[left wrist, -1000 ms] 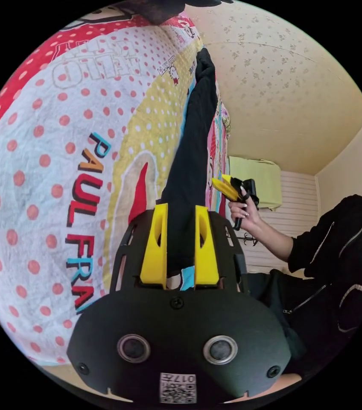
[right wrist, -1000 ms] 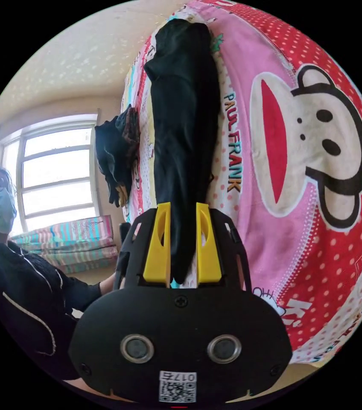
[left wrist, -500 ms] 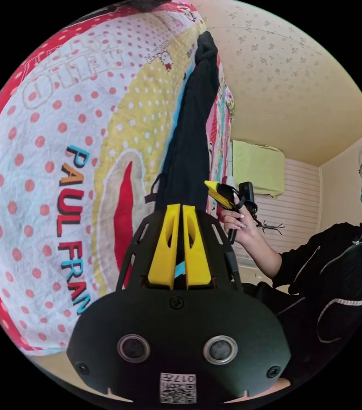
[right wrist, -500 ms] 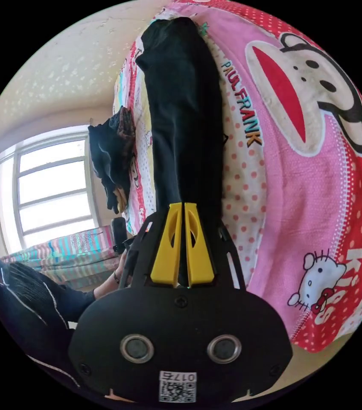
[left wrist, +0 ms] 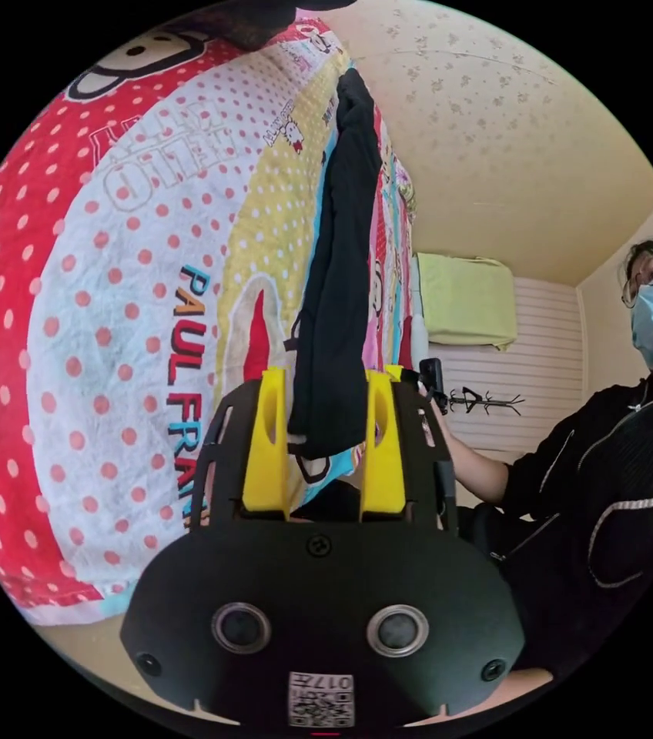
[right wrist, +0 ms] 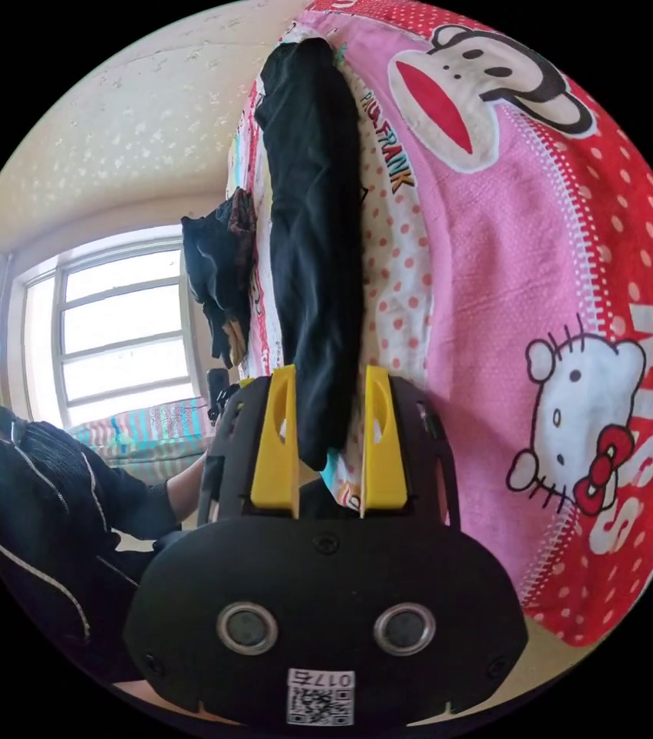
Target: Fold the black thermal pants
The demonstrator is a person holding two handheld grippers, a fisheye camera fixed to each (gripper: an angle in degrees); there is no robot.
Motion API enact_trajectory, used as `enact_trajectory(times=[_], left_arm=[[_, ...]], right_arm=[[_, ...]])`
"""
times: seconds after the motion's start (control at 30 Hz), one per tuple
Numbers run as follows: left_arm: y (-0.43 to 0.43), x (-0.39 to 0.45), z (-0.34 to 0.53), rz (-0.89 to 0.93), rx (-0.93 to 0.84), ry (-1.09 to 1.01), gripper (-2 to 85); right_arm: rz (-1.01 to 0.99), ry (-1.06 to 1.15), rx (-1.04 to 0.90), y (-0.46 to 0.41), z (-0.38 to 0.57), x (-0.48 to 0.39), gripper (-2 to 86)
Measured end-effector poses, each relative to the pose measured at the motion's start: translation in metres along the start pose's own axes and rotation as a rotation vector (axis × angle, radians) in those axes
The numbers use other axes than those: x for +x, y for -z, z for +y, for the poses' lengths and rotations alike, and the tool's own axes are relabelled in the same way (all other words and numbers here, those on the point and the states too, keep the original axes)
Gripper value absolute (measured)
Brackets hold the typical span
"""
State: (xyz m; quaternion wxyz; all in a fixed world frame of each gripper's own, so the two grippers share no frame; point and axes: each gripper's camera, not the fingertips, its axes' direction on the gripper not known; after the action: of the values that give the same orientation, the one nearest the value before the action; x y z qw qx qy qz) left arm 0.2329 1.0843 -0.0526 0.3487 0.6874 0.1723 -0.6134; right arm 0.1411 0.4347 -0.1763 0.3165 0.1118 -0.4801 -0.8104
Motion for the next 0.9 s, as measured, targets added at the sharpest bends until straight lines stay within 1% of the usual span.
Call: enact_trajectory(times=[0.13,0.23,0.27,0.37,0.43,0.5,0.57,0.67,0.73,0.8,0.9], left_arm=[[-0.020,-0.017,-0.007,0.035,-0.163,-0.055,14.0],[-0.035,-0.033,-0.016,0.116,-0.202,-0.039,13.4],[-0.037,-0.037,-0.018,0.128,-0.209,-0.033,12.6],[-0.045,-0.052,-0.028,0.139,-0.261,-0.010,10.0],[-0.050,-0.064,-0.034,0.201,-0.300,0.029,9.0],[-0.053,-0.075,-0.036,0.241,-0.320,0.079,7.9],[-0.053,-0.083,-0.036,0.282,-0.324,0.113,7.1],[-0.042,-0.082,-0.024,0.334,-0.263,0.102,6.6],[-0.033,-0.075,-0.010,0.352,-0.227,0.083,6.8],[-0.026,-0.067,0.002,0.334,-0.212,0.058,7.1],[-0.005,-0.063,0.018,0.318,-0.192,0.018,4.6]], right_arm=[[-0.022,0.023,-0.084,0.000,0.016,0.003,12.7],[-0.097,0.023,-0.099,0.001,0.016,0.006,12.5],[-0.137,0.026,-0.108,0.000,0.016,0.006,12.4],[-0.154,0.037,-0.131,-0.003,0.016,0.001,12.0],[-0.173,0.033,-0.136,-0.001,0.013,0.000,11.7],[-0.238,0.015,-0.144,0.001,0.010,0.001,11.0],[-0.340,-0.024,-0.169,0.005,0.007,0.004,8.9],[-0.430,-0.026,-0.183,0.024,0.010,-0.008,6.8],[-0.433,-0.008,-0.203,0.038,0.015,-0.024,6.1],[-0.402,0.002,-0.215,0.055,0.022,-0.040,5.6],[-0.439,-0.057,-0.205,0.087,0.036,-0.053,5.1]])
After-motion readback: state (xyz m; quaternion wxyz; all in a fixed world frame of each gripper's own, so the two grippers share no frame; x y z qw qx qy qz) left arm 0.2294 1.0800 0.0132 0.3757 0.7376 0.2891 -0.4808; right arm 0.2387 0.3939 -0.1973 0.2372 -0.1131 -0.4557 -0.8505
